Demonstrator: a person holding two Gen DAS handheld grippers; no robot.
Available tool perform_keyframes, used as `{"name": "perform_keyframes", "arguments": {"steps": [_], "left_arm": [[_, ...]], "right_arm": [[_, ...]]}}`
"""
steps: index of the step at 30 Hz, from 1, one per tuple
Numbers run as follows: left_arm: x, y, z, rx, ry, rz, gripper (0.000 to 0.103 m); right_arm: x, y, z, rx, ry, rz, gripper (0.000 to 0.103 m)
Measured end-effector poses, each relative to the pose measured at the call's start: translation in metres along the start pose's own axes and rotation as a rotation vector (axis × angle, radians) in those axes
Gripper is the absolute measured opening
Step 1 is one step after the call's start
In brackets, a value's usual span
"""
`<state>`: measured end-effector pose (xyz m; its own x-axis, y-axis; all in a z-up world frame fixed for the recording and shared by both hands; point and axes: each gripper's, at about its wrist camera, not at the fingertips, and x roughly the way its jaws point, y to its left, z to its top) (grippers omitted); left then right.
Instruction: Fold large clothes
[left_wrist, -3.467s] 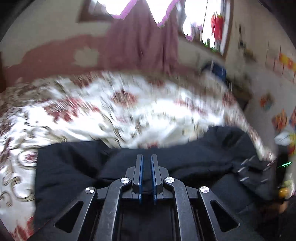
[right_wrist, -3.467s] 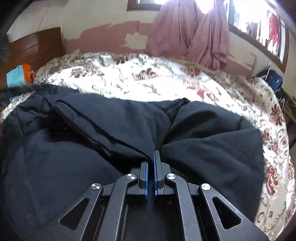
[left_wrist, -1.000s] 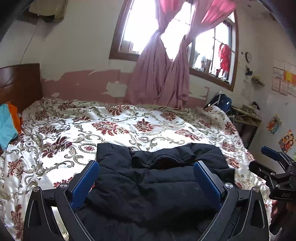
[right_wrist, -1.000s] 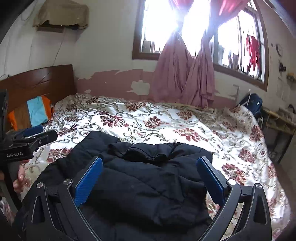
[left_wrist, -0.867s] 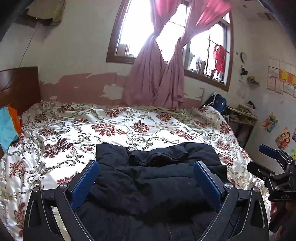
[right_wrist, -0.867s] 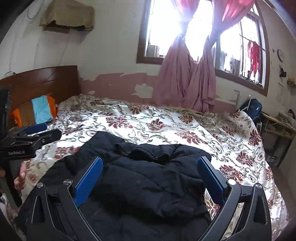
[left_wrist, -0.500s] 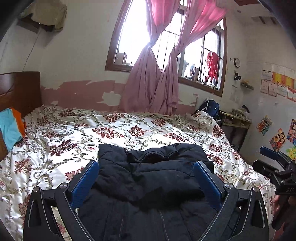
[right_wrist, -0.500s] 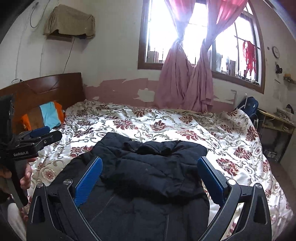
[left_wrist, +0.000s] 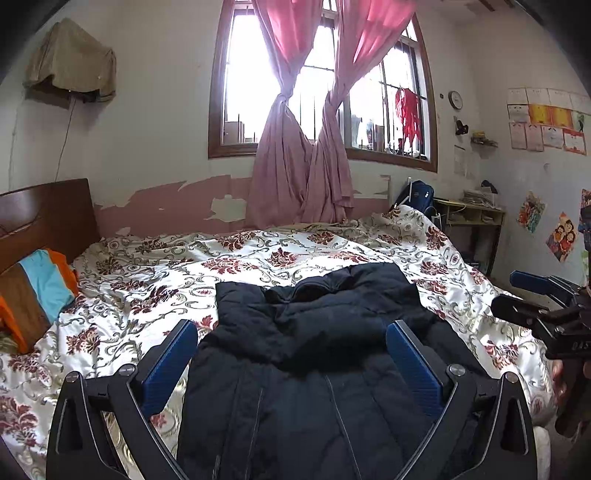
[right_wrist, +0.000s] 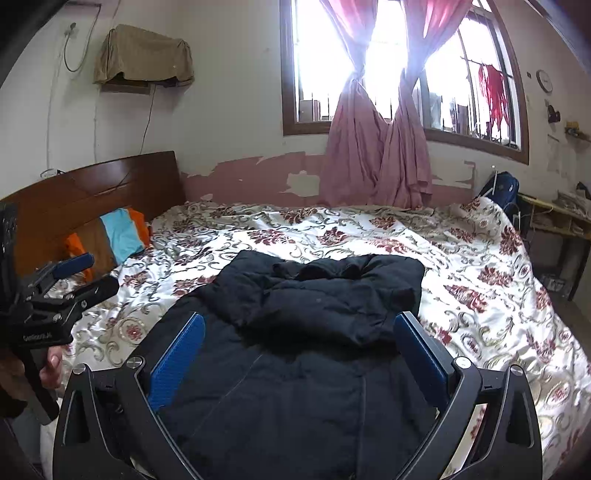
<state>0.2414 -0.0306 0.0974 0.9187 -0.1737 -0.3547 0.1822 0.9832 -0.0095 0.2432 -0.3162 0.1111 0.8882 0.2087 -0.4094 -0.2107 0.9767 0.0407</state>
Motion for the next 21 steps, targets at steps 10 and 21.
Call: {"name": "perform_keyframes", "arguments": {"steps": [10,21], "left_arm": [[-0.04,0.005,-0.012,-0.024,-0.014,0.013,0.103],[-0.054,0.006,-0.031,0.011,0.001,0.015,0.103]], "right_arm": [[-0.041,0.011,-0.029,-0.006,-0.041,0.026,0.1],[-0.067,0.032,-0.059,-0.102,-0.047,0.021,0.1]]}}
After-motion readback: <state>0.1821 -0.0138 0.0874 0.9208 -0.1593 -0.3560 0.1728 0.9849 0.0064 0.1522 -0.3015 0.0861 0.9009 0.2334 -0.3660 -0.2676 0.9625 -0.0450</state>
